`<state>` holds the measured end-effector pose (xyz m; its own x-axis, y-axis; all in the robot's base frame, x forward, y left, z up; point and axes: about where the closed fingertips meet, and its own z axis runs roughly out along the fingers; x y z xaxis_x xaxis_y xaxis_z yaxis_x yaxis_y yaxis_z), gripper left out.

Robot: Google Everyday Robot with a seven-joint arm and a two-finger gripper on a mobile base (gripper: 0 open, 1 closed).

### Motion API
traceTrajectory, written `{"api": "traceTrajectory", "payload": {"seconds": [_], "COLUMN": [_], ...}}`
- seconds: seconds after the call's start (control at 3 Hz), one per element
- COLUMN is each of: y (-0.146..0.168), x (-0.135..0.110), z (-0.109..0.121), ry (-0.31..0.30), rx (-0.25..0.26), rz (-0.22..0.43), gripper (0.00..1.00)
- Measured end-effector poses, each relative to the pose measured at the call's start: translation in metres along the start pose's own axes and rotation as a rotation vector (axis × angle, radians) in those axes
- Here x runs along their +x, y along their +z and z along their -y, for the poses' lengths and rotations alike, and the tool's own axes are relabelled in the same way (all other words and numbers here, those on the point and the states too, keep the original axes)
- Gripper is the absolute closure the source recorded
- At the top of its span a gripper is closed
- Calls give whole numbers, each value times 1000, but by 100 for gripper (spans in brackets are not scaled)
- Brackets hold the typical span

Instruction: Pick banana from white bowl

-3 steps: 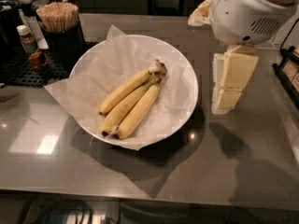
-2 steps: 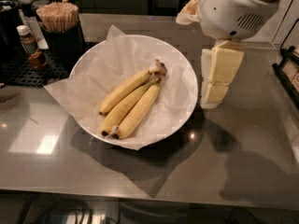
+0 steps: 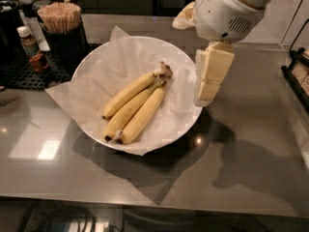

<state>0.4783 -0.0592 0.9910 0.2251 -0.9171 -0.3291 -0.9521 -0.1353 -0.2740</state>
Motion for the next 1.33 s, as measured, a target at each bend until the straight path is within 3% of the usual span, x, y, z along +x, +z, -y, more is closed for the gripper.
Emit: {"api": "traceTrajectory", "payload": {"seconds": [0.33,1.0,1.33], "y": [14,57,57], "x": [-1,-33,-36], "z": [11,15,16], "ry": [13,-69,-74], "rx": [-14,-110,-109], "rz": [9,-22,-21], "gripper": [0,0,0]}}
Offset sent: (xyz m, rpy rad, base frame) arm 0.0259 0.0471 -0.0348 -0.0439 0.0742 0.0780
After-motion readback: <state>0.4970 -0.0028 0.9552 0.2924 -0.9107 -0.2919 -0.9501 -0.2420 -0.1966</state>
